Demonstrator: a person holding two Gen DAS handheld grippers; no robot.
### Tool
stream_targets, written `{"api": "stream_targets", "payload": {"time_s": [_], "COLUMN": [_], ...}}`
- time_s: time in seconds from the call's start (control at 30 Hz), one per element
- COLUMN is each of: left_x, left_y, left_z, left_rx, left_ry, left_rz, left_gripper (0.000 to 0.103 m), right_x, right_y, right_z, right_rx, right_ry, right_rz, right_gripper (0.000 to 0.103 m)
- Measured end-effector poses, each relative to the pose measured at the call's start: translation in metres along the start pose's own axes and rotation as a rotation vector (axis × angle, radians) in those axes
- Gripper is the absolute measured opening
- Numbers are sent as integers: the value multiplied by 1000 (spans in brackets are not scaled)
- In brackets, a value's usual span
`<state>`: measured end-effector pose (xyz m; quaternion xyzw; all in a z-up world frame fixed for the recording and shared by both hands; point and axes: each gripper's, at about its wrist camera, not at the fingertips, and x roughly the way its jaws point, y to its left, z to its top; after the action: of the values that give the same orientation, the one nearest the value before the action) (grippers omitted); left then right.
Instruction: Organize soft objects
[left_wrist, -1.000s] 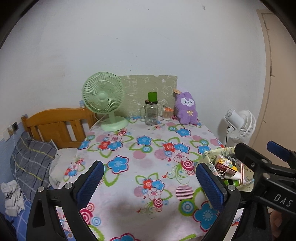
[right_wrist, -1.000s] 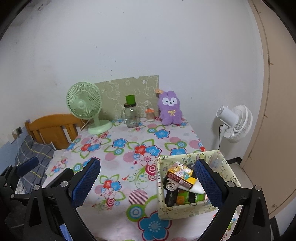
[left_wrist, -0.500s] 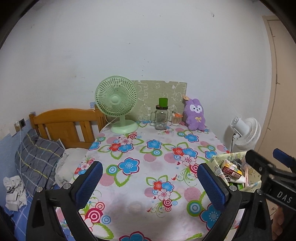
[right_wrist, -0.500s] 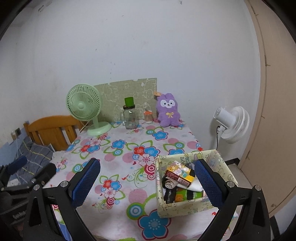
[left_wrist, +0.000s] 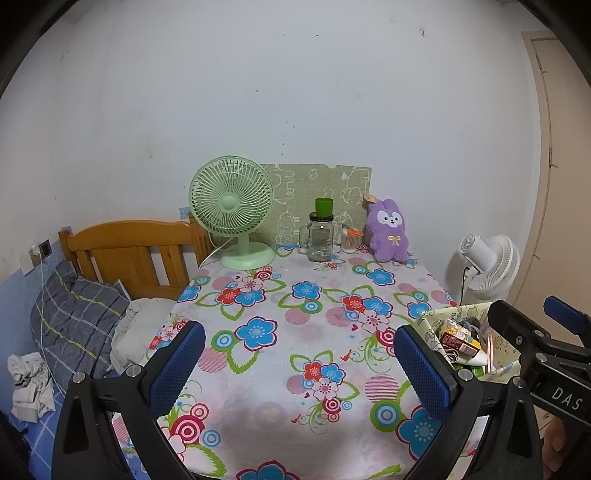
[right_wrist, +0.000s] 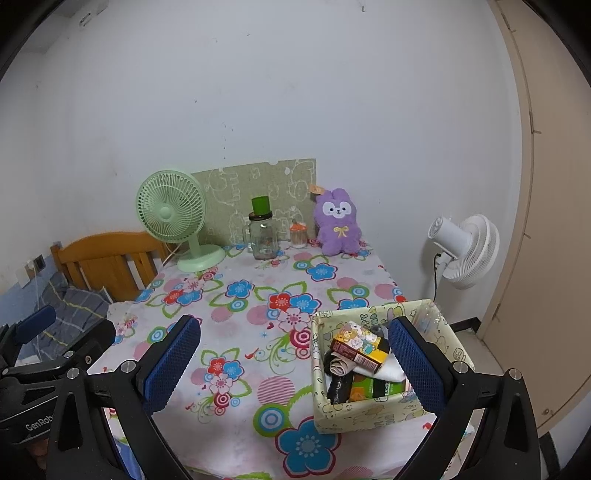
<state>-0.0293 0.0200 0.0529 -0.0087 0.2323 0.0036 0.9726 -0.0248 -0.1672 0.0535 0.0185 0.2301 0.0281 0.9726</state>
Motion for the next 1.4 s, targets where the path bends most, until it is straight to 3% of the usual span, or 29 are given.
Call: {"api": "stream_targets", "payload": {"time_s": [1.4], "left_x": [-4], "left_y": [-3], "left_z": [3], "left_rx": [6], "left_ry": [-4], "left_rz": [-1], "left_gripper": [103], "right_x": [-3], "right_y": [-2], "right_z": [-3], "right_rx": [10], "right_ry": [-1], "right_rz": [-4], "right_gripper": [103]}}
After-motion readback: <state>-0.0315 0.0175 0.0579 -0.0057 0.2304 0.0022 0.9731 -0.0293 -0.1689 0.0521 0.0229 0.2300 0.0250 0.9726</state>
